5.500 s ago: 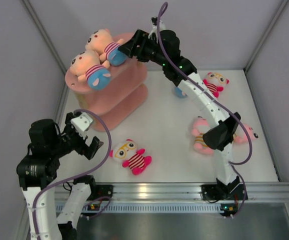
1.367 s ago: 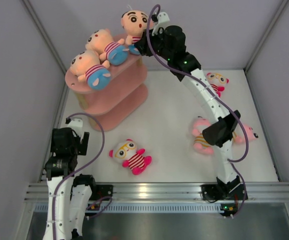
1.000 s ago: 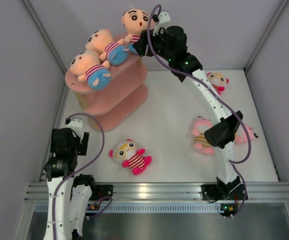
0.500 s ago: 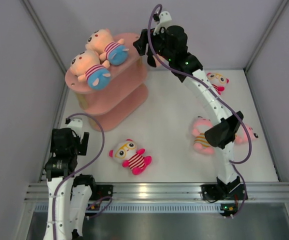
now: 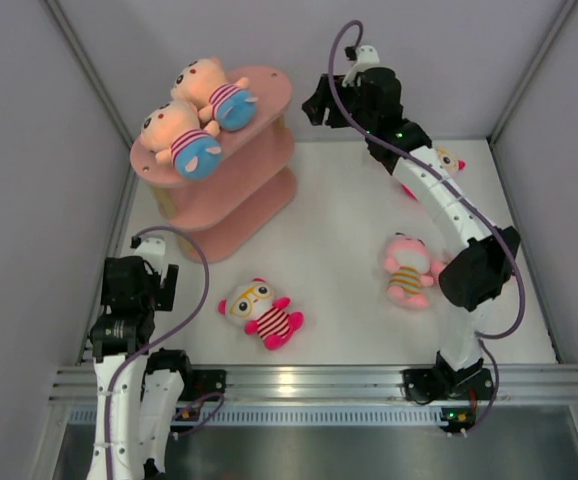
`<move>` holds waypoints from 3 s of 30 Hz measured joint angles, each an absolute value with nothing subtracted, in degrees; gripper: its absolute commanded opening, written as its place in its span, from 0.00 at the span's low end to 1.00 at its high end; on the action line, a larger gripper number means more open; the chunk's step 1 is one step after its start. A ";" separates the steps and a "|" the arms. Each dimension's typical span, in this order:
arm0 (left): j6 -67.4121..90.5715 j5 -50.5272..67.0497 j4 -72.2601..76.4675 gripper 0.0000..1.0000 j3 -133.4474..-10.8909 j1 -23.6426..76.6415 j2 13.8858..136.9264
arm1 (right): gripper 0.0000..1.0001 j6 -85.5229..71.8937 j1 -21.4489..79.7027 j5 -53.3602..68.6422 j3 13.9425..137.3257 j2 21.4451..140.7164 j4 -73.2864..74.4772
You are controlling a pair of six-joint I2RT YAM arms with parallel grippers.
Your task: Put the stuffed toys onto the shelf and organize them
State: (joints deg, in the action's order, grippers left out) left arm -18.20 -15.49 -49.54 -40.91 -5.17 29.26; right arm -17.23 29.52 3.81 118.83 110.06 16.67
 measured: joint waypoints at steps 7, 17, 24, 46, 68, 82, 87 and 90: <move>-18.39 -14.98 -49.54 0.99 -40.91 -5.17 29.23 | 0.71 -22.50 16.16 4.01 106.78 105.41 15.55; -19.68 -11.90 -49.87 0.99 -40.95 -5.17 29.28 | 0.74 -26.00 7.35 -1.37 109.60 114.76 19.16; -19.81 -11.14 -50.19 0.99 -41.67 -5.17 32.01 | 0.73 -30.20 3.88 -1.04 111.46 127.46 21.69; -23.05 1.06 -58.08 0.99 -52.21 -5.17 34.41 | 0.00 -29.21 2.46 1.21 105.49 128.66 19.79; -20.58 23.83 -70.17 0.99 -79.61 -5.15 41.39 | 0.00 -7.94 45.32 -11.60 68.27 59.68 12.36; -14.50 41.25 -71.18 0.99 -87.55 -5.17 43.66 | 0.00 7.03 78.00 -27.38 76.34 75.85 10.98; -14.44 44.42 -71.31 0.99 -87.85 -5.17 44.29 | 0.00 9.43 79.61 -26.50 78.70 80.18 9.54; -14.37 46.22 -71.35 0.99 -88.27 -5.17 45.65 | 0.00 10.24 79.92 -25.69 79.66 81.65 9.08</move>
